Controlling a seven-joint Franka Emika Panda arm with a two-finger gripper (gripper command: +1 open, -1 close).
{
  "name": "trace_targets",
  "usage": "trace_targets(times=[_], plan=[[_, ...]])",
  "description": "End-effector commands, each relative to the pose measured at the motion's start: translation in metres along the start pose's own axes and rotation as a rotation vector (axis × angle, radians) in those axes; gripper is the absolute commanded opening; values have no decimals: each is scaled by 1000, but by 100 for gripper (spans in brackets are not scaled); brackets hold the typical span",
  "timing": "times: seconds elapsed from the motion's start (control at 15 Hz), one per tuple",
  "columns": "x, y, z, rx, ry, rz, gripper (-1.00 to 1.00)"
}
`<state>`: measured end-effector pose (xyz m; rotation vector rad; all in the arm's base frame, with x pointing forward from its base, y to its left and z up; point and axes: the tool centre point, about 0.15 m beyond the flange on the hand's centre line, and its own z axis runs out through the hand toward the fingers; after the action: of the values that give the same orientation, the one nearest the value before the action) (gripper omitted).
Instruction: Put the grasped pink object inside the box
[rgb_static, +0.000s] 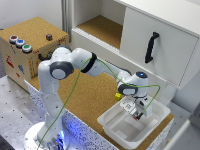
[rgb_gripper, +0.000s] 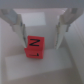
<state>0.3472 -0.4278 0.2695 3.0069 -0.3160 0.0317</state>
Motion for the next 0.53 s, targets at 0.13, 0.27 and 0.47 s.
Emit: trace_targets(times=[0.13,0.27,0.47], plan=[[-19,-79,-94,181,146,-170,100],[-17,-129,-112,204,133,-315,100],[-13,-183,-119,214,118,-447,100]])
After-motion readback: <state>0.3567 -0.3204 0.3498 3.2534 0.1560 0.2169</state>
